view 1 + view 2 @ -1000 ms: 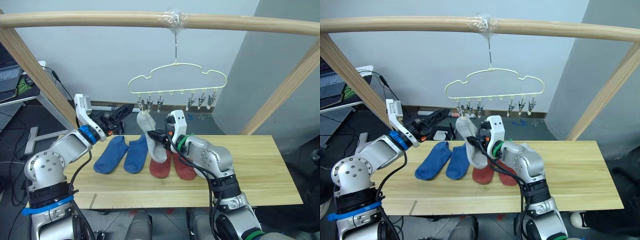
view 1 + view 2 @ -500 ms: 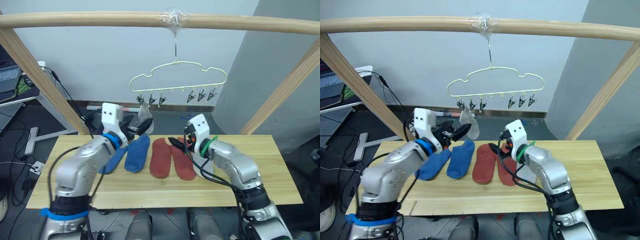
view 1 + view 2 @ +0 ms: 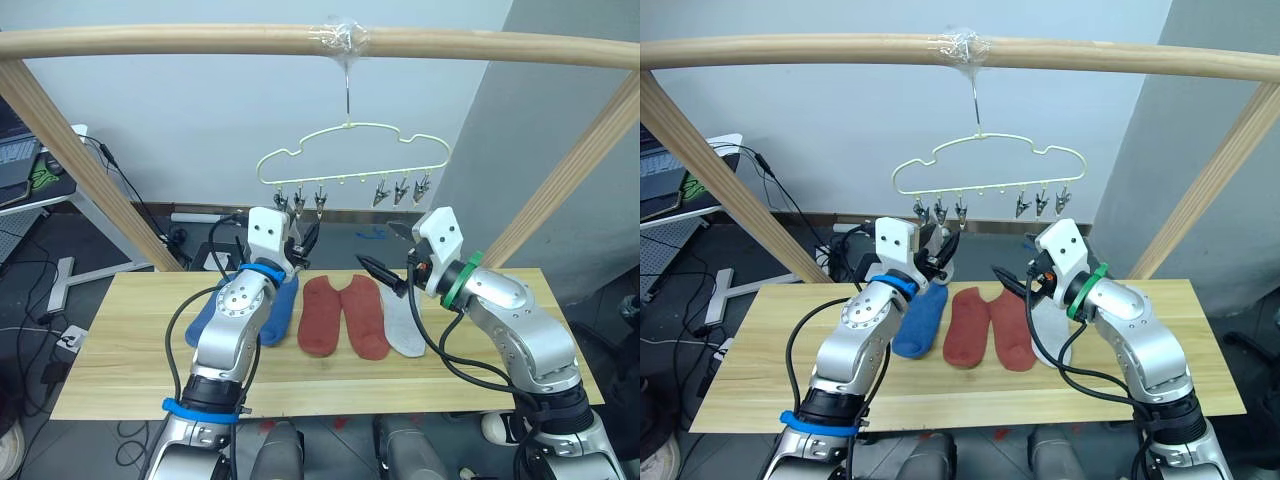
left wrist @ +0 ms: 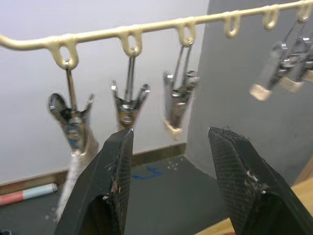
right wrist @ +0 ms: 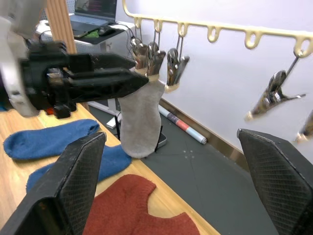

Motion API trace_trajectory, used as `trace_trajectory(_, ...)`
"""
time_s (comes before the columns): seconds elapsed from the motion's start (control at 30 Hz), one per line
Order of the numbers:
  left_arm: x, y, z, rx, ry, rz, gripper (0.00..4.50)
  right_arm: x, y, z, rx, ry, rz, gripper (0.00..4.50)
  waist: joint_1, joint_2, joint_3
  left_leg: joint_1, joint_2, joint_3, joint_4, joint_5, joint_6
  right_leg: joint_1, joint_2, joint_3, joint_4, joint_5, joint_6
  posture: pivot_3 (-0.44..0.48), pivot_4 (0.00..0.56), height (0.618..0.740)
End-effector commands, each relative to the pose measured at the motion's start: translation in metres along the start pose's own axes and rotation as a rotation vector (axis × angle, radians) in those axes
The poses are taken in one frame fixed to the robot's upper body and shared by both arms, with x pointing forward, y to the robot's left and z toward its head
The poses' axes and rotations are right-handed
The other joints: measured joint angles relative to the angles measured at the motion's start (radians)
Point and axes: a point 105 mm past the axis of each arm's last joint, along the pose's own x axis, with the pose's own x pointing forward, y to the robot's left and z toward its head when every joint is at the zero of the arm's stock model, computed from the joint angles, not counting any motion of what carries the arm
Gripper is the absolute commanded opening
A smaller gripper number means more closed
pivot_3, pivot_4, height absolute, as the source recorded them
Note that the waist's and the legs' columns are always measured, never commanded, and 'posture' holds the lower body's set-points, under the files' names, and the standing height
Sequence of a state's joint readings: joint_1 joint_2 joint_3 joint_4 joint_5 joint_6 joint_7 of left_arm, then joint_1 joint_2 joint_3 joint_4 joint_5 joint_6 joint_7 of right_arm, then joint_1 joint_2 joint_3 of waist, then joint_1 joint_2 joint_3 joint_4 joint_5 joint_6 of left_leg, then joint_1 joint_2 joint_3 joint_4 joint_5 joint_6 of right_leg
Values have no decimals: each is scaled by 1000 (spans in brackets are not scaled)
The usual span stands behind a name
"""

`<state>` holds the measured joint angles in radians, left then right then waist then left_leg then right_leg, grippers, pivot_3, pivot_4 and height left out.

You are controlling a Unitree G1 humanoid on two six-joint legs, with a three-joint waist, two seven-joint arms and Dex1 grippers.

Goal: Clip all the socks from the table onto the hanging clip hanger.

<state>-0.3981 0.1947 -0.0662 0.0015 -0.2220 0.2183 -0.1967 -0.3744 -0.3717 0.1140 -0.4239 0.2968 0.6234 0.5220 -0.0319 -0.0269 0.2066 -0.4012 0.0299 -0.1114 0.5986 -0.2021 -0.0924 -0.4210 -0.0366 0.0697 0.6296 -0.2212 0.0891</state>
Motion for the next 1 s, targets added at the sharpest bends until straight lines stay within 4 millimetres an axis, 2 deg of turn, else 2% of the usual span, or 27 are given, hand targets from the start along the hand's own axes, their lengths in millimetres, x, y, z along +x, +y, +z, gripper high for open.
trace_trajectory(0.03,10,11,12,30,-69,79,2481,-7,1,34,-66,-119,5,4500,0,0,0,0,0,0,0,0,0,0,0,0,0,0,0,-16,159,740)
trace_trajectory(0.3,23,10,11,27,-93,86,2481,-9,2,43,-74,-142,11,4500,-1,0,0,0,0,0,1,0,0,1,0,0,0,1,1,-32,158,740)
trace_trajectory(0.53,33,12,24,60,-146,114,2481,-8,2,46,-71,-148,4,4500,-1,0,0,0,0,0,1,0,0,1,0,0,0,1,2,-41,164,740)
trace_trajectory(1.0,33,17,22,94,-147,144,2481,-7,-1,51,-63,-152,-15,4500,-3,0,0,0,0,0,1,0,0,1,0,0,1,2,2,-43,173,740)
